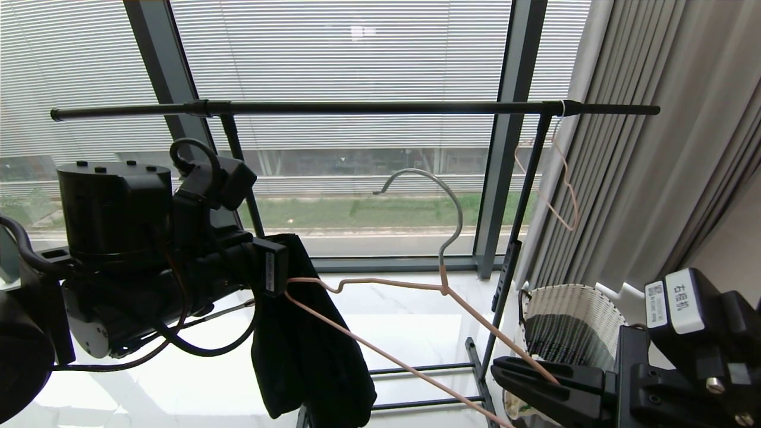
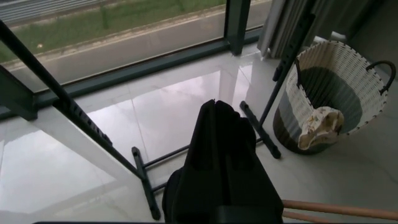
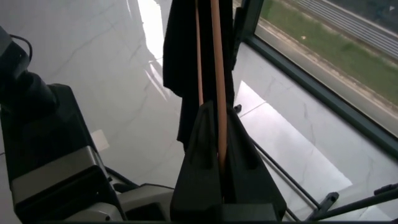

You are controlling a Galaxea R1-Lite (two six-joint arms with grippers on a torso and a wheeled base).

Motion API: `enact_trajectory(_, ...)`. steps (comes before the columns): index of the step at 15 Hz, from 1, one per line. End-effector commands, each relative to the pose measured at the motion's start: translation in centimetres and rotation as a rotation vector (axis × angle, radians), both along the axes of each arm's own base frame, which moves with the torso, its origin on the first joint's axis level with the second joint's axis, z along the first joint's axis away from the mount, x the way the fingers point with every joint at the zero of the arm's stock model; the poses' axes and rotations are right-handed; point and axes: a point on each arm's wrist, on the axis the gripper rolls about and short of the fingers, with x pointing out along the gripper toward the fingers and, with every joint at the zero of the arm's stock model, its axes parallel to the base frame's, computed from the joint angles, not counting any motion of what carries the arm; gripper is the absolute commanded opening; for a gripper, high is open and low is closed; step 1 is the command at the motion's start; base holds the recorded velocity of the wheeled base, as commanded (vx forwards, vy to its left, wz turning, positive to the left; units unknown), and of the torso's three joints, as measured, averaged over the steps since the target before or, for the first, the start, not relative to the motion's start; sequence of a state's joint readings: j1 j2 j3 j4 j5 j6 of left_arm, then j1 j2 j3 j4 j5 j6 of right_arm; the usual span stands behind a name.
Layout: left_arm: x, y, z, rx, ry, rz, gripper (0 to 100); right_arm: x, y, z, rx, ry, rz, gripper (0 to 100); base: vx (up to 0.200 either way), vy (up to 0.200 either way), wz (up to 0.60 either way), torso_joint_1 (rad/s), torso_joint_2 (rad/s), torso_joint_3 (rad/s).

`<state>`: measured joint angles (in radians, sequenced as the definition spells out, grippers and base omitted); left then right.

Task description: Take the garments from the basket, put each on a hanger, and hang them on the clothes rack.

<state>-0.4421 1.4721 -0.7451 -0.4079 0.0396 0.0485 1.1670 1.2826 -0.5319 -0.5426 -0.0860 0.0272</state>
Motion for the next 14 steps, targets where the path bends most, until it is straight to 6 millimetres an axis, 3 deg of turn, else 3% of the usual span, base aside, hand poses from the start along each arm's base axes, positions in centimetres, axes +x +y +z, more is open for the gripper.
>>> enact_trajectory(1,-0.1,0.0,0.1,-0.003,-0.004,0.001,0,0.3,-0.1,0.0,0.001,0.0,-0.013,0,0.0,0.0,0.0,0.0,0.0,0.0)
enact_trajectory(9,-0.8,-1.0,0.3,0.017,-0.022,-0.142,0,0.3,0.2,0.3,0.009,-0.001,0.013,0,0.0,0.0,0.0,0.0,0.0,0.0)
enact_trajectory(14,-2.1,-2.3,1.2,-0.003,-0.053,-0.221,0,1.9,3.2,-1.2,-0.009,0.031,-0.006,0,0.0,0.0,0.0,0.0,0.0,0.0)
